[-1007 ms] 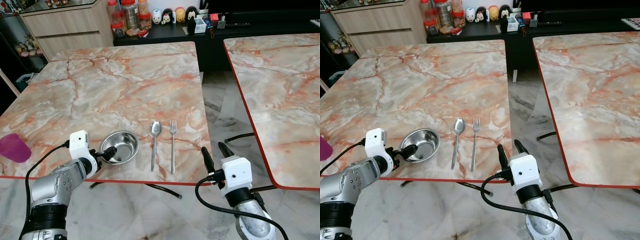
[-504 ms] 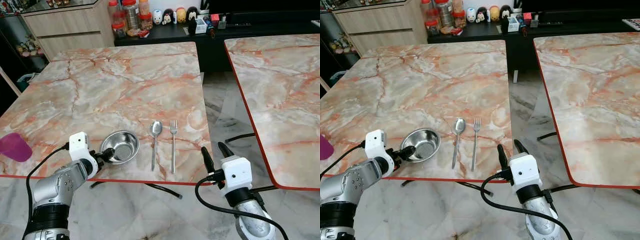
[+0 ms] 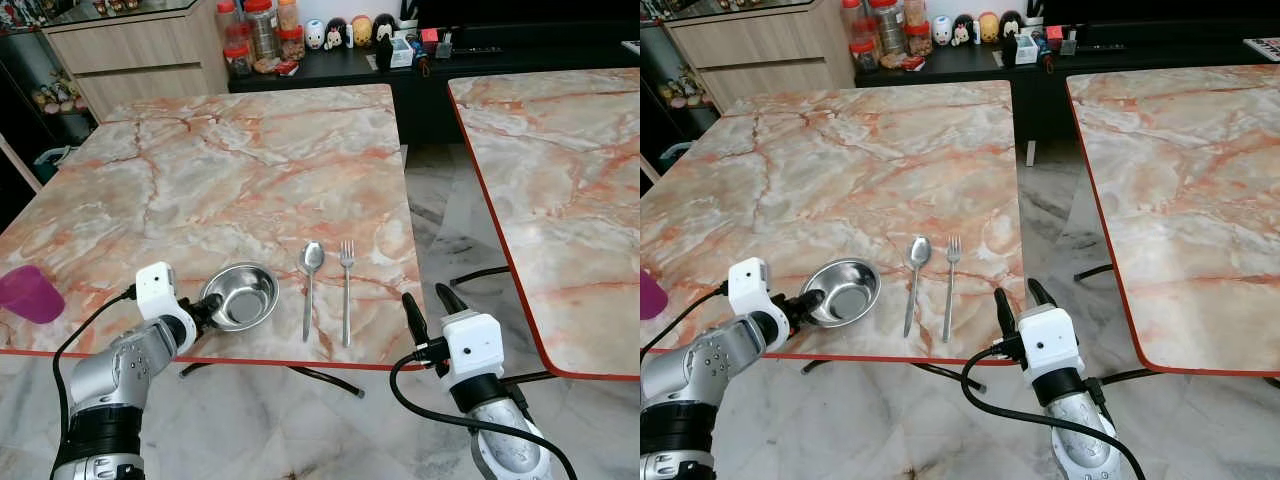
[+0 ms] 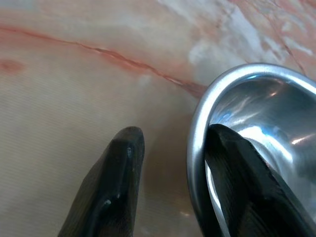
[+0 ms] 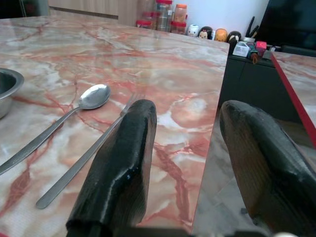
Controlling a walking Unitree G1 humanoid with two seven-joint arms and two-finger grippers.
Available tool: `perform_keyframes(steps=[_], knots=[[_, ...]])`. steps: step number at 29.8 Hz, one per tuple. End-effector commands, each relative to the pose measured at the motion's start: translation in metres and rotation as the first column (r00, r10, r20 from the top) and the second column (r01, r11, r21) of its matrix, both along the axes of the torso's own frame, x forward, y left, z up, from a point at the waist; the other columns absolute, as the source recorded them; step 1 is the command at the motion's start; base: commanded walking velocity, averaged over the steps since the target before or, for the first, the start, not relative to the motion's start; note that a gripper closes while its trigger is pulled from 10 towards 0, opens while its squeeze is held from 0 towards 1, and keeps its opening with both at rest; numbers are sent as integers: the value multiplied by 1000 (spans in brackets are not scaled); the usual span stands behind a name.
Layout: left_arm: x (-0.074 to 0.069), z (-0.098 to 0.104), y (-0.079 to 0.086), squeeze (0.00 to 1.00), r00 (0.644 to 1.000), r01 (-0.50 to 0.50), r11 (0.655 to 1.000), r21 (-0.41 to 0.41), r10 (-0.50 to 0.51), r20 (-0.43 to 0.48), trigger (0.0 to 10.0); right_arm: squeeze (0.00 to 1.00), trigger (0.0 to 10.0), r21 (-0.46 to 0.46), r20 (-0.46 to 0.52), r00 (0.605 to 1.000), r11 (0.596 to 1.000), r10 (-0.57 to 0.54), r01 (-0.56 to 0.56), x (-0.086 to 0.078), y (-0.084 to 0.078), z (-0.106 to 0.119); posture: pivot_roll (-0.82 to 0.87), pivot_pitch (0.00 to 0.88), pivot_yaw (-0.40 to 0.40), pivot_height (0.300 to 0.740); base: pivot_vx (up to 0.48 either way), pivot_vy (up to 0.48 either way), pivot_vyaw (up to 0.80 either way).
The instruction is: Setting the table
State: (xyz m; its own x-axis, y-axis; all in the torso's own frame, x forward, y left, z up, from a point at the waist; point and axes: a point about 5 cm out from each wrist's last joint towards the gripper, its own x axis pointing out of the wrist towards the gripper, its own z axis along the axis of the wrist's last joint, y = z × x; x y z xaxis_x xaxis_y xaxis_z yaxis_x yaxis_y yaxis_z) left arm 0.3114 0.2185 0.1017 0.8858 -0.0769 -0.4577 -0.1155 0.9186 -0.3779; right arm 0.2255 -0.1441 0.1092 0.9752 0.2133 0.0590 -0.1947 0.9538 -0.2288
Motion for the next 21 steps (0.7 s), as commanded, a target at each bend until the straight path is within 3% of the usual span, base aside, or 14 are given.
perform_keyframes(steps=[1,13,17,21], knots=[[0,-2,3,0,1000,-27,1000,-3,27,-8,0,0,10000,5,-13,1000,1000,6,-6,1,1,-2,-83,72,111,740,0,0,0],[7,9,0,0,993,-52,996,-70,59,101,0,0,10000,1,-10,1000,1000,7,-7,5,-1,-2,-85,59,100,740,0,0,0],[11,24,2,0,962,-88,986,-139,120,246,0,0,10000,2,-9,1000,1000,6,-6,7,-2,-2,-87,52,93,740,0,0,0],[15,39,0,0,923,-88,985,-149,137,359,0,0,10000,11,-8,1000,1000,1,-1,10,-5,-1,-81,48,86,740,0,0,0]])
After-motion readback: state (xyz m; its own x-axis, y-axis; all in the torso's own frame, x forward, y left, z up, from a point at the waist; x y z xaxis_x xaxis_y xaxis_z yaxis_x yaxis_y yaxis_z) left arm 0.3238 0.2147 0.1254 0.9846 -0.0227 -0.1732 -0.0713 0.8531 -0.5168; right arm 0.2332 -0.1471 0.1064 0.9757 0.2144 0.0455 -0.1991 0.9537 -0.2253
